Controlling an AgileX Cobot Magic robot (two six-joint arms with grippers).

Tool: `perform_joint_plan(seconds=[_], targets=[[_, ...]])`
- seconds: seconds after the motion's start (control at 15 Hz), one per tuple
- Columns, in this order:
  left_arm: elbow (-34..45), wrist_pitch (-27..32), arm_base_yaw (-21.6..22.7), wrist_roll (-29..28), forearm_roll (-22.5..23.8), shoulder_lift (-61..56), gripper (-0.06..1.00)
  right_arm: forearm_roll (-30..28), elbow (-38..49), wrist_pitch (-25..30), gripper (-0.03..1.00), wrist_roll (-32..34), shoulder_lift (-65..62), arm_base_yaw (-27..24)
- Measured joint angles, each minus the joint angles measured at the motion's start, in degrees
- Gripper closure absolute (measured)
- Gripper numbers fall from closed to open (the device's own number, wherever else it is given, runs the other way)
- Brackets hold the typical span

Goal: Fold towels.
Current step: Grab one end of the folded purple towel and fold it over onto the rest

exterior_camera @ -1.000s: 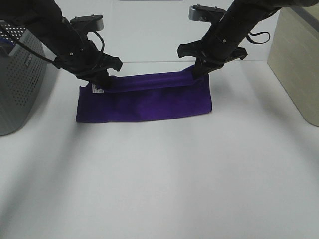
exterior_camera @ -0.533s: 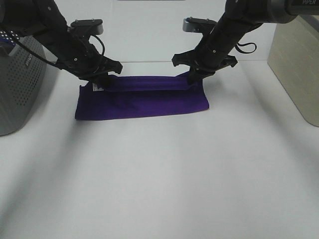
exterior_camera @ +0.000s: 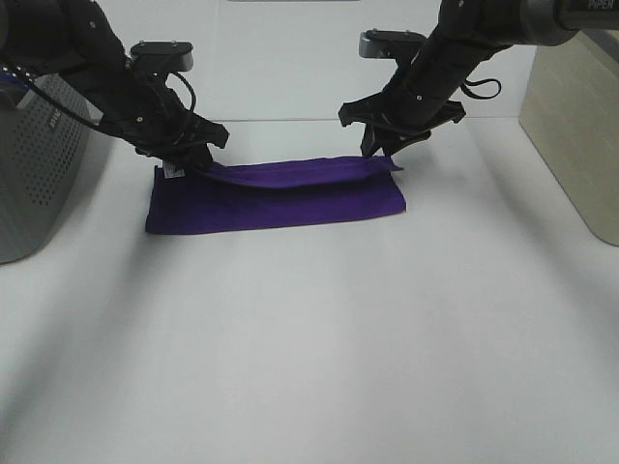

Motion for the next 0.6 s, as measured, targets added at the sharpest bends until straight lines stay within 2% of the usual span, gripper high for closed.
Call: perform_joint_plan(seconds=[0.13,0.2,0.33,0.6], targets=[[0.00,0.17,0.00,-1.15,0.74,0.00,0.22,-0.11,0.00,0.23,0.31,0.17,0.00,-0.11],[-0.34,1.60,0.00,-1.89,1.09,0.00,0.11,-0.17,0.00,0.80,0.25,0.46,0.00,-0.11],[-2.86,8.25,0.00,-3.61,2.52,0.06,0.03,-0.92,0.00,3.21,0.21,0.80,-0.17,-0.11],[-11.52,25.67,0.00,-9.22,11.80,-0.11,0.02,-3.50,-0.52,8.71,0.21,0.80,-3.95,-0.11]])
